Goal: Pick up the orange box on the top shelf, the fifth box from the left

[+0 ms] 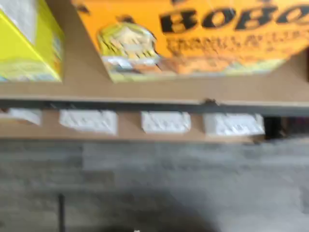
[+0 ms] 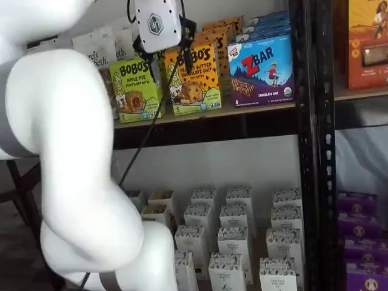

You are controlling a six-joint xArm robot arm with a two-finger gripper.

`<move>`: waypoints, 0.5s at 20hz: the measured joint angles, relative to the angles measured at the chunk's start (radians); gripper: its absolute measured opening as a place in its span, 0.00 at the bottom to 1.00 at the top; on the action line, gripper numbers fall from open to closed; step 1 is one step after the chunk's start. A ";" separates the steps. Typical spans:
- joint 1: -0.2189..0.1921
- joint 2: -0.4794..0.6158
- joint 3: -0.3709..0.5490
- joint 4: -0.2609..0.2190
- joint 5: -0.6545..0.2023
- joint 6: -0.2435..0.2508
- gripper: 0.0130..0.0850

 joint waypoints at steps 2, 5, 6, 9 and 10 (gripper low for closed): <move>-0.012 -0.029 0.033 0.001 -0.083 -0.010 1.00; 0.011 -0.043 0.049 -0.058 -0.149 0.013 1.00; 0.019 -0.042 0.048 -0.074 -0.158 0.021 1.00; 0.020 -0.021 0.029 -0.082 -0.160 0.024 1.00; 0.014 -0.012 0.022 -0.075 -0.157 0.018 1.00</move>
